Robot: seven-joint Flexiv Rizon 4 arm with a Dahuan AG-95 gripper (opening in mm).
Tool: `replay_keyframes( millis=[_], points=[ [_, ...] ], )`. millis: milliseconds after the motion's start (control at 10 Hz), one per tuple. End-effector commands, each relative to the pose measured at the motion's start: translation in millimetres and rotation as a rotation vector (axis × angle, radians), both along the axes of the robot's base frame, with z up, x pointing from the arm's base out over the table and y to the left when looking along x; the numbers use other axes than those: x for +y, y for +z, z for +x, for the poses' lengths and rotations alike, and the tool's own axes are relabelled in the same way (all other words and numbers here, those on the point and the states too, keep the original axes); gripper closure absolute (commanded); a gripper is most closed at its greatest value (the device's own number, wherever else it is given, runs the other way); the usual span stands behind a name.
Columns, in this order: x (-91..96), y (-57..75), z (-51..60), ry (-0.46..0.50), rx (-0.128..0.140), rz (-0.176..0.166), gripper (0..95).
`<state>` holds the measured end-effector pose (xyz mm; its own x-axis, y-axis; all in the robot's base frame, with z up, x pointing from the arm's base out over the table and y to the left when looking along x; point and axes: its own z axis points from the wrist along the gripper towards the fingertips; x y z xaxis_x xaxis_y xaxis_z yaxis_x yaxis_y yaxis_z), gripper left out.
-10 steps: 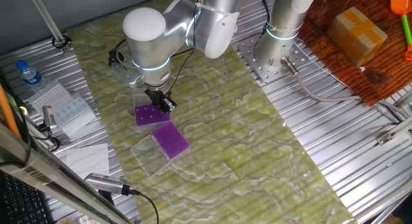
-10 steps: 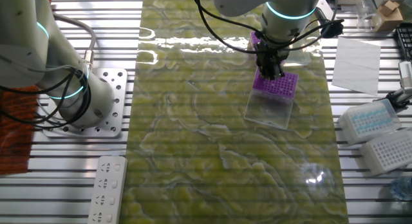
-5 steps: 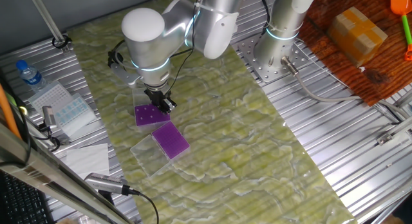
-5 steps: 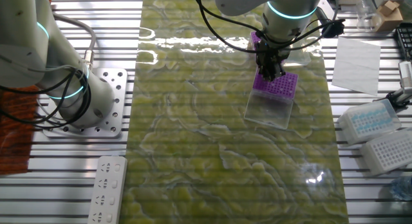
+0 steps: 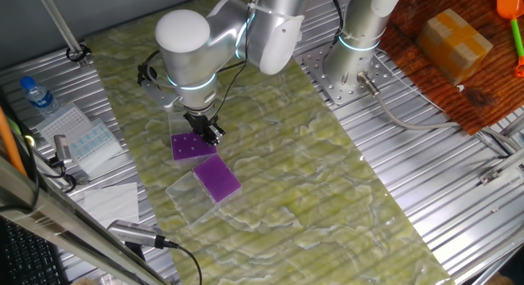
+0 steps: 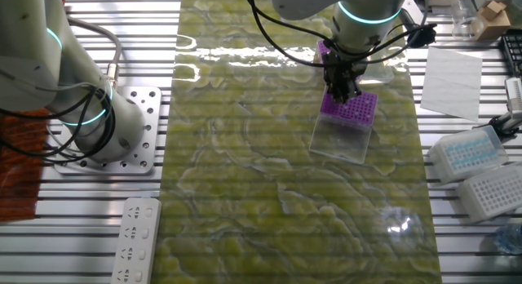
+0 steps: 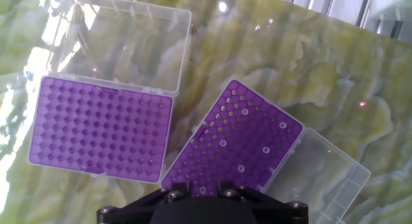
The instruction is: Transfer all small pipette tips from one holder to another
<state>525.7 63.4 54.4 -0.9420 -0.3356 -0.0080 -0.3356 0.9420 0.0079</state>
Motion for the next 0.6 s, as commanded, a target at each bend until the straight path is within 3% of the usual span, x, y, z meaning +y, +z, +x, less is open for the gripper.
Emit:
replay_keyframes(
  millis=[100, 300, 400, 600],
  points=[
    [-0.4, -0.4, 0.4, 0.000, -0.001, -0.001, 76.0],
    [-0.4, -0.4, 0.4, 0.001, -0.001, -0.002, 76.0],
    [-0.4, -0.4, 0.4, 0.002, -0.001, -0.002, 95.0],
    [-0.4, -0.5, 0.4, 0.004, -0.002, -0.002, 95.0]
  ],
)
